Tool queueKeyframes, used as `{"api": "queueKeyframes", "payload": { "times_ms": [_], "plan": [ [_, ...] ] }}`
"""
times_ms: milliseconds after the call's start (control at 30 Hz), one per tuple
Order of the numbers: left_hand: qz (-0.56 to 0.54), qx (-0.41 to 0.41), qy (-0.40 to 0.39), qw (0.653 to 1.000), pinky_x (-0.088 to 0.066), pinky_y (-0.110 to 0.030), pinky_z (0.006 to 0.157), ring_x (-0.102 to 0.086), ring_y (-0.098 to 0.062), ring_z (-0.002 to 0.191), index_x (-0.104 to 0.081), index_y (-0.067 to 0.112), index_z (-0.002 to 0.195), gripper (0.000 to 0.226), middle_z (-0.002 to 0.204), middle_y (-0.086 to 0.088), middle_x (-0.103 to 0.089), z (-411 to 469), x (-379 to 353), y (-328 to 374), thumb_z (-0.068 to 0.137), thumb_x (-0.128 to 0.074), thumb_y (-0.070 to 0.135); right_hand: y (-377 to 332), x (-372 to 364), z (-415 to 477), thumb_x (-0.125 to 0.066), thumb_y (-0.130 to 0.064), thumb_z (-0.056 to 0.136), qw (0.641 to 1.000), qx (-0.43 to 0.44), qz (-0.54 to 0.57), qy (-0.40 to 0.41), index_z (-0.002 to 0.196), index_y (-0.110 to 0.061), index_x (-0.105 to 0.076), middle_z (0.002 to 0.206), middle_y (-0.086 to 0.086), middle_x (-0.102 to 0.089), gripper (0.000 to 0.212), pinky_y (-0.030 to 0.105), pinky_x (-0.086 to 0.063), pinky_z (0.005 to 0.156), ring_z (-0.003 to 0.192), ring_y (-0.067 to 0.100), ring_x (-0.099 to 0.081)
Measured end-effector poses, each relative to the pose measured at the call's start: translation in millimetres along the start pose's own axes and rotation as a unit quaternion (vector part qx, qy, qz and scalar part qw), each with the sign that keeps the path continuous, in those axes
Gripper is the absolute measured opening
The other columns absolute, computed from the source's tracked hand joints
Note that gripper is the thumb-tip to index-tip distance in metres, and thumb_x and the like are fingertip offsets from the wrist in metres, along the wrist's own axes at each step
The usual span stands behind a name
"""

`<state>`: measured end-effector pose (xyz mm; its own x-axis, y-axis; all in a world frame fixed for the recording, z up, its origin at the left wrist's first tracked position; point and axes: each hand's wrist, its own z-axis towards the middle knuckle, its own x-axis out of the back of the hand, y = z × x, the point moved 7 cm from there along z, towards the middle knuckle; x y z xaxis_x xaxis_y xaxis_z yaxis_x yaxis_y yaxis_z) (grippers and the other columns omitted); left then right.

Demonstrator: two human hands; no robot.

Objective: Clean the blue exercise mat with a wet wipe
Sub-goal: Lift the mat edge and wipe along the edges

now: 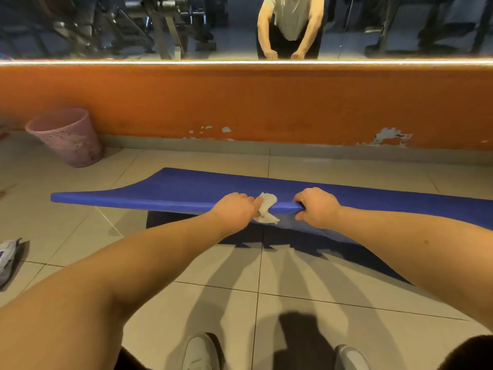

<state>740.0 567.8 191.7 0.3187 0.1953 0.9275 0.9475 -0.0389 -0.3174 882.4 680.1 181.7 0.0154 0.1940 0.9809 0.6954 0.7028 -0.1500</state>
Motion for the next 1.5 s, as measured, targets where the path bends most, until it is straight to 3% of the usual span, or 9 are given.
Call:
{"api": "queueKeyframes", "payload": {
  "times_ms": [200, 433, 633, 767, 867, 1000, 1267, 1400, 1500],
  "plan": [
    [-0.053, 0.066, -0.028, 0.996, -0.050, -0.034, 0.071, -0.053, -0.021, 0.075, -0.041, 0.016, 0.133, 0.040, 0.090, -0.006, -0.059, -47.3, -48.0, -78.0, 0.096, -0.053, 0.016, -10.4, 3.2, 2.7, -0.067, -0.017, 0.084, 1.000, 0.001, -0.005, 0.000, 0.083, -0.023, -0.066, 0.077, -0.003, -0.063, 0.007, 0.027, -0.034, 0.050, 0.071, 0.019, -0.057],
    [-0.005, 0.113, -0.067, 0.991, -0.051, -0.032, 0.085, -0.062, -0.022, 0.101, -0.032, 0.018, 0.146, 0.053, 0.118, -0.006, -0.062, -96.3, -84.3, -136.2, 0.098, -0.055, 0.014, -16.1, 1.2, 5.1, -0.066, -0.014, 0.085, 1.000, -0.023, 0.002, -0.002, 0.090, -0.023, -0.070, 0.081, -0.003, -0.067, 0.012, 0.027, -0.039, 0.054, 0.075, 0.019, -0.061],
    [-0.001, 0.103, 0.019, 0.995, -0.049, -0.031, 0.079, -0.060, -0.018, 0.088, -0.056, 0.019, 0.116, 0.018, 0.102, -0.001, -0.066, -80.9, -64.6, -140.4, 0.102, -0.050, 0.030, -30.0, -1.6, -8.2, -0.061, -0.009, 0.088, 0.999, -0.031, -0.033, -0.020, 0.088, -0.025, -0.055, 0.085, -0.002, -0.060, 0.017, 0.023, -0.029, 0.050, 0.075, 0.019, -0.054],
    [0.046, 0.096, 0.042, 0.993, -0.041, -0.030, 0.075, -0.059, -0.020, 0.089, -0.055, 0.020, 0.110, 0.013, 0.098, 0.000, -0.065, -64.9, -43.2, -138.4, 0.097, -0.056, 0.020, -67.6, -18.4, -12.3, -0.064, -0.018, 0.089, 0.998, -0.003, -0.058, -0.037, 0.090, -0.025, -0.049, 0.087, -0.002, -0.057, 0.017, 0.025, -0.031, 0.052, 0.075, 0.019, -0.054],
    [0.062, 0.081, 0.045, 0.994, -0.033, -0.029, 0.073, -0.057, -0.021, 0.091, -0.054, 0.020, 0.110, 0.018, 0.100, -0.001, -0.064, -57.3, -35.8, -135.0, 0.094, -0.055, 0.013, -101.2, -23.1, -5.4, -0.066, -0.029, 0.092, 0.999, -0.002, -0.031, -0.006, 0.094, -0.025, -0.050, 0.090, -0.002, -0.060, 0.017, 0.027, -0.037, 0.056, 0.077, 0.020, -0.057],
    [0.069, 0.063, 0.066, 0.993, -0.041, -0.032, 0.080, -0.058, -0.021, 0.093, -0.056, 0.019, 0.112, 0.020, 0.102, -0.002, -0.065, -54.4, -29.3, -133.8, 0.093, -0.057, 0.013, -138.1, -18.6, 9.9, -0.067, -0.042, 0.093, 0.999, -0.022, 0.022, 0.033, 0.100, -0.024, -0.052, 0.092, -0.001, -0.063, 0.024, 0.032, -0.042, 0.061, 0.080, 0.020, -0.059],
    [-0.006, 0.025, 0.124, 0.992, -0.046, -0.035, 0.081, -0.057, -0.022, 0.094, -0.048, 0.023, 0.138, 0.035, 0.111, -0.001, -0.065, -77.9, -40.3, -164.0, 0.104, -0.047, 0.030, -153.7, 1.1, 22.7, -0.061, -0.025, 0.096, 0.997, -0.067, -0.010, 0.028, 0.083, -0.020, -0.050, 0.087, 0.003, -0.059, 0.018, 0.030, -0.032, 0.053, 0.078, 0.025, -0.055],
    [-0.043, 0.079, 0.183, 0.979, -0.048, -0.043, 0.082, -0.058, -0.030, 0.098, -0.040, 0.021, 0.151, 0.049, 0.117, -0.006, -0.065, -125.0, -63.4, -229.0, 0.103, -0.045, 0.028, -144.0, 3.1, 30.0, -0.065, -0.025, 0.095, 0.997, -0.062, 0.008, 0.033, 0.073, -0.021, -0.046, 0.081, 0.003, -0.057, 0.029, 0.030, -0.031, 0.052, 0.077, 0.027, -0.056],
    [-0.047, 0.129, 0.194, 0.971, -0.051, -0.045, 0.083, -0.061, -0.036, 0.102, -0.044, 0.019, 0.149, 0.053, 0.120, -0.011, -0.066, -157.3, -87.6, -267.2, 0.098, -0.056, 0.024, -151.4, -5.9, 34.3, -0.065, -0.026, 0.093, 0.999, -0.045, -0.005, 0.025, 0.083, -0.021, -0.054, 0.083, 0.001, -0.060, 0.016, 0.028, -0.029, 0.049, 0.077, 0.024, -0.057]
  ]
}}
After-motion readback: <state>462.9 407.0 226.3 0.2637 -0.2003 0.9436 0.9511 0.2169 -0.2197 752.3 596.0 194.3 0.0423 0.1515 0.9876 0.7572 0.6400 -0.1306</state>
